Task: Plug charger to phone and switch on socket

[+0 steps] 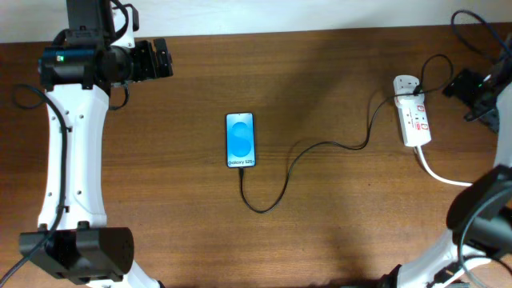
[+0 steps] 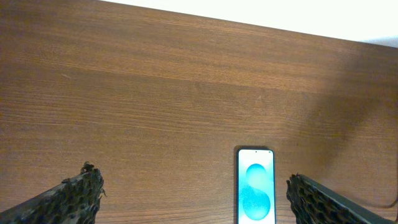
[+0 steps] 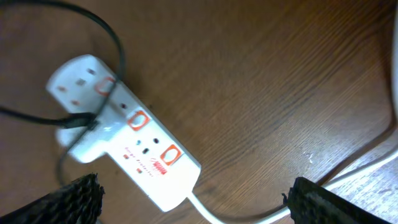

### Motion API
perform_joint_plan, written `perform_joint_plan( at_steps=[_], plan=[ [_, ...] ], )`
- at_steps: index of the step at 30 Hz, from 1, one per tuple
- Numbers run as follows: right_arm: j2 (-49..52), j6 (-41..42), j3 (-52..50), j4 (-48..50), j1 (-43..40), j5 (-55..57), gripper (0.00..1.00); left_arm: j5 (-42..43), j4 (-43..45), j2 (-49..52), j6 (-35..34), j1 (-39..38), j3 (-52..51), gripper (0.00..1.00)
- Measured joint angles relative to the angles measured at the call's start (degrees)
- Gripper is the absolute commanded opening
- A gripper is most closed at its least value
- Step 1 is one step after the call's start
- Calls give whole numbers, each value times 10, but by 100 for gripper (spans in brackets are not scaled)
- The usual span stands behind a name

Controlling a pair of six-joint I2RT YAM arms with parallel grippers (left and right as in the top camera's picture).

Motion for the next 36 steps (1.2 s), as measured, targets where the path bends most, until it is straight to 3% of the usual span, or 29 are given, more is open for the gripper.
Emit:
perform_joint_plan(
  at_steps=[8, 13, 36],
  plan=[
    [140, -85, -2, 55, -25, -81, 98, 0, 0, 0, 0, 0, 0, 100],
    [153, -103, -3, 99, -25, -122, 98, 0, 0, 0, 0, 0, 0, 99],
    [181, -107, -3, 130, -28, -158, 98, 0, 0, 0, 0, 0, 0, 99]
  ],
)
